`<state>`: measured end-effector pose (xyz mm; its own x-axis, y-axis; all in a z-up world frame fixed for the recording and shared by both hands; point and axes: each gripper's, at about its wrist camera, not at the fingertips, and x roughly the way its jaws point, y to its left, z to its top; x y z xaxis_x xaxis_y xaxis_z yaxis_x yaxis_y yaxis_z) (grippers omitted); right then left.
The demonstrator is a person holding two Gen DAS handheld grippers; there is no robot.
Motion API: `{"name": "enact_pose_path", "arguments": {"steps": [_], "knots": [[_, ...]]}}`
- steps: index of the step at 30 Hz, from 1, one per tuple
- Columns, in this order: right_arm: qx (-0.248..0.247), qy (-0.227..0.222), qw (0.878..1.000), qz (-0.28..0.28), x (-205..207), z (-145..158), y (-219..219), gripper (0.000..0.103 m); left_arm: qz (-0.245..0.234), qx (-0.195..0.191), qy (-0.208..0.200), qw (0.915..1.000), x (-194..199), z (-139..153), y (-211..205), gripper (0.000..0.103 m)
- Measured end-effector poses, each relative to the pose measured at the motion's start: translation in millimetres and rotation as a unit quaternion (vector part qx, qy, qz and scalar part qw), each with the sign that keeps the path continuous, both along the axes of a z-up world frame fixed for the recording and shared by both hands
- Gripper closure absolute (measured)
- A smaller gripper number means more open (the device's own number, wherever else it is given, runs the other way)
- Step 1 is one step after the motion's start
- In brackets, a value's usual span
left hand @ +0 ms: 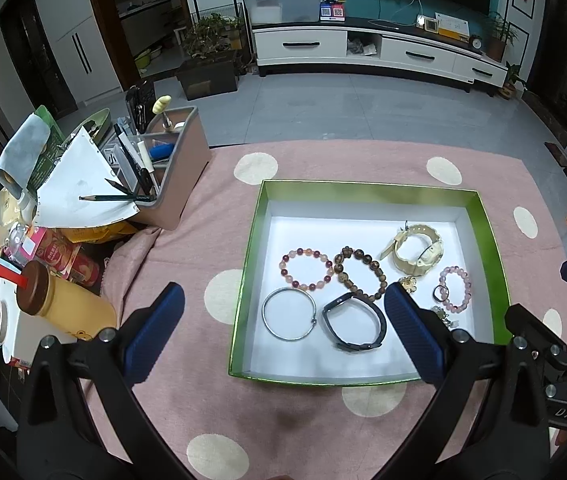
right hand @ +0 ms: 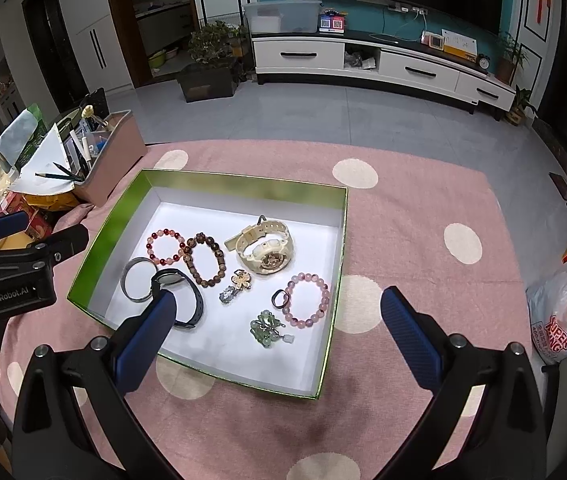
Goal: Organize jewelry
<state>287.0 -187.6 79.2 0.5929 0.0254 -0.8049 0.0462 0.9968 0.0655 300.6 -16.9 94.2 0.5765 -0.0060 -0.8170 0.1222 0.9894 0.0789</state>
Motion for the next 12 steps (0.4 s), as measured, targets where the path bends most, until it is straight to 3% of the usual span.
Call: {"name": "enact_pose_path", "arguments": {"steps": [12], "knots": [[-0.001,0.0,1.0,0.0,0.7,-0.7,0.3,0.001,0.003,-0.003,0.006,1.0,1.8,-2.8,3.3,0.002]]}}
